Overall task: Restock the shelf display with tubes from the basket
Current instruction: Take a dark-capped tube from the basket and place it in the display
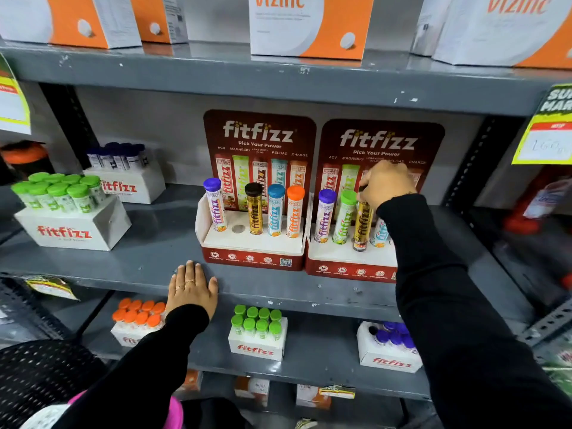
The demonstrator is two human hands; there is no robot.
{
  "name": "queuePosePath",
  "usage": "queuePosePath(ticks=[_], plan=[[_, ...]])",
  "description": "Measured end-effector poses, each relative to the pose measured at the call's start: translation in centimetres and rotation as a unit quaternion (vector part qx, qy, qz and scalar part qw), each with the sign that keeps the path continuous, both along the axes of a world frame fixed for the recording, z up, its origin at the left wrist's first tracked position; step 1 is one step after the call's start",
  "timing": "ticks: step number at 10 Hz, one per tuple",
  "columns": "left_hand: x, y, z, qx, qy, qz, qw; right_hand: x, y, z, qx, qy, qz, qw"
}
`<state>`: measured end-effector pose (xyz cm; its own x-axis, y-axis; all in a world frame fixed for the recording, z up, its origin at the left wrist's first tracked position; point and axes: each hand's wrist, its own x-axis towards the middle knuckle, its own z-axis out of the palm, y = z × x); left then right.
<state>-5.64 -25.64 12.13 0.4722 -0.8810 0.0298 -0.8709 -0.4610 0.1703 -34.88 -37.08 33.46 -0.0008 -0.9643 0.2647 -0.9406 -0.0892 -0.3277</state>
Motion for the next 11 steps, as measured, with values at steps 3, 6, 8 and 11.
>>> queuePosePath(ticks=[3,6,8,11], plan=[[-0.2,0.1,0.1,-0.001,-0.007,0.001,1.000,-0.4,-0.3,-1.5,-0.031,-0.075,-0.007,0.997],[-0.2,0.1,0.0,-0.014,-0.010,0.005,1.000,-1.1,-0.5,-0.7,0.001,-0.076,-0.014,0.997],[-0.2,0.1,-0.1,-0.018,-0.013,0.006,1.000,-1.4,-0.6,0.2,0.027,-0.057,-0.030,0.998],[-0.3,0.0,0.1,-0.001,-0.021,0.007,1.000,-1.0,0.0,-1.9,0.027,0.026,0.002,0.999]])
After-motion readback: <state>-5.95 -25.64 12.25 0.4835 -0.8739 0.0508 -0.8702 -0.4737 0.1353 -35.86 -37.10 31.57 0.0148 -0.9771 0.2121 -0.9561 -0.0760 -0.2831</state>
